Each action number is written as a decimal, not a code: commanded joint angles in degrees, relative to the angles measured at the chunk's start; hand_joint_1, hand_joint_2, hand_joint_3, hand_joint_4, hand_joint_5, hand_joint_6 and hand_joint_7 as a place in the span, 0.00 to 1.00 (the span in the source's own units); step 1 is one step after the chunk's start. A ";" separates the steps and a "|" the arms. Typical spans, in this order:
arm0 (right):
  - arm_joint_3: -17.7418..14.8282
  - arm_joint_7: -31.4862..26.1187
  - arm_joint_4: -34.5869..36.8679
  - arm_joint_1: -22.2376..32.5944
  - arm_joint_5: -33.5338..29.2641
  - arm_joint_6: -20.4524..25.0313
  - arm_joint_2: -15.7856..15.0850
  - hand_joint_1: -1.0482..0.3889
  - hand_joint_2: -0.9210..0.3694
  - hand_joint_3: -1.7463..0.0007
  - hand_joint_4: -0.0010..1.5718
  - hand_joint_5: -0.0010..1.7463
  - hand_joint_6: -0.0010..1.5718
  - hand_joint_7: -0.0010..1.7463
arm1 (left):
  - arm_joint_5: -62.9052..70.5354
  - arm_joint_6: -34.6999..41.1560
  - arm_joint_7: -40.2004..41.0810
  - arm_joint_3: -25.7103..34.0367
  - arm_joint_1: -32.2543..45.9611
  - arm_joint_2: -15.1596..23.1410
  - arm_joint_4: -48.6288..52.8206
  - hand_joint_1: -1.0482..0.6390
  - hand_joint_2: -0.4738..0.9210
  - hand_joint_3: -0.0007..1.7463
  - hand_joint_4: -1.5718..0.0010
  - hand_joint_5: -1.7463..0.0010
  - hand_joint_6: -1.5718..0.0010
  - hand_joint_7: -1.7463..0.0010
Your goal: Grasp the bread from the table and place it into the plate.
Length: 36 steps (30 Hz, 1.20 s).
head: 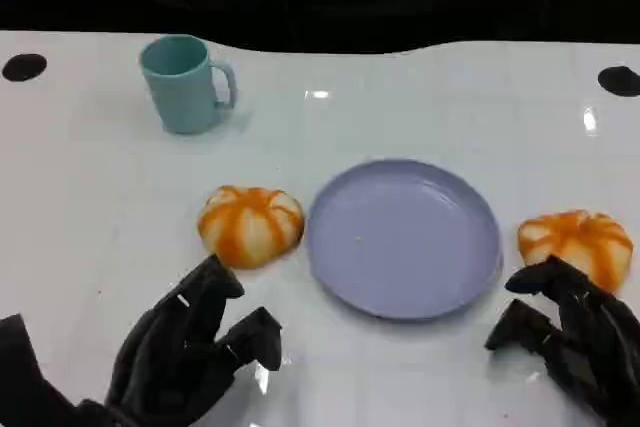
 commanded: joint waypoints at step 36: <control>0.30 -1.23 -1.03 1.02 -0.34 0.69 -0.33 0.34 0.00 0.89 0.43 0.87 0.41 0.67 | 27.43 -29.11 7.05 -5.91 -1.39 4.96 -3.95 0.29 1.00 0.15 0.66 0.31 0.63 0.71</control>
